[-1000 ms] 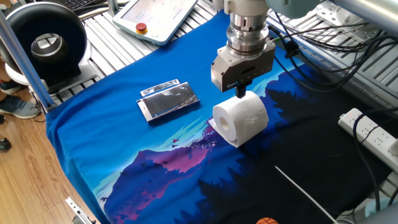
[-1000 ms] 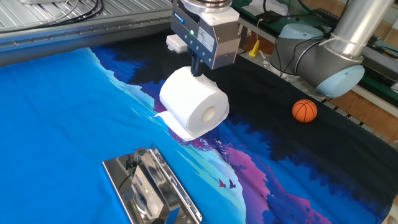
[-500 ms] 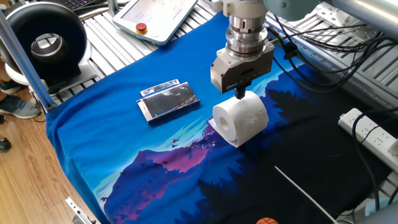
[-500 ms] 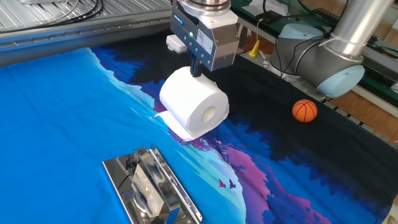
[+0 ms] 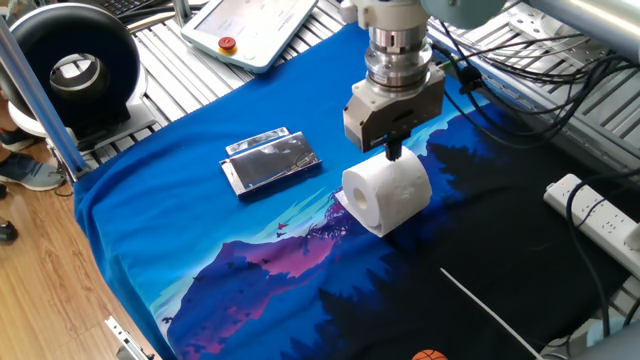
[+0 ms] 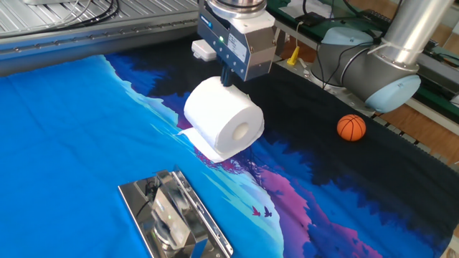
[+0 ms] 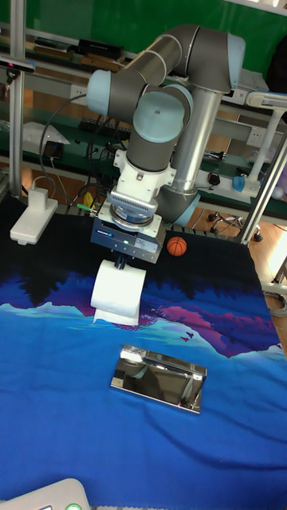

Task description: Put the toilet paper on its holder

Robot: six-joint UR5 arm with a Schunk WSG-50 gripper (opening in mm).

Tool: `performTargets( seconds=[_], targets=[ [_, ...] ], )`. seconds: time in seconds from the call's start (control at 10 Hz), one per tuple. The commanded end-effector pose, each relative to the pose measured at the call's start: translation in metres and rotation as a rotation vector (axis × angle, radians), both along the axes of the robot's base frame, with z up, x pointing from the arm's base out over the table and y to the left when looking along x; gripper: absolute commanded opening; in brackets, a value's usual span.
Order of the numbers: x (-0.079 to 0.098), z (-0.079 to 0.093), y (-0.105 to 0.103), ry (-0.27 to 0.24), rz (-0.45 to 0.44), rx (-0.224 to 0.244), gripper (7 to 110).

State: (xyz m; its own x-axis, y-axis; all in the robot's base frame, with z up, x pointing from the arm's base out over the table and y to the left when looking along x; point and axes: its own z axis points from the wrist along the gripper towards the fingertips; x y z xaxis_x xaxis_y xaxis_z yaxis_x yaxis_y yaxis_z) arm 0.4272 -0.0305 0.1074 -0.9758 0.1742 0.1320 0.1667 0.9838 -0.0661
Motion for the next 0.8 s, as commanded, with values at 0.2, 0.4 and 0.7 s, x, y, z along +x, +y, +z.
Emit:
performTargets(
  seconds=[0.2, 0.4, 0.7],
  targets=[
    [0.003, 0.000, 0.007, -0.011, -0.007, 0.029, 7],
    [0.007, 0.000, 0.020, -0.027, 0.040, 0.087, 22],
    [0.036, -0.017, 0.012, -0.086, 0.162, 0.117, 88]
  ],
)
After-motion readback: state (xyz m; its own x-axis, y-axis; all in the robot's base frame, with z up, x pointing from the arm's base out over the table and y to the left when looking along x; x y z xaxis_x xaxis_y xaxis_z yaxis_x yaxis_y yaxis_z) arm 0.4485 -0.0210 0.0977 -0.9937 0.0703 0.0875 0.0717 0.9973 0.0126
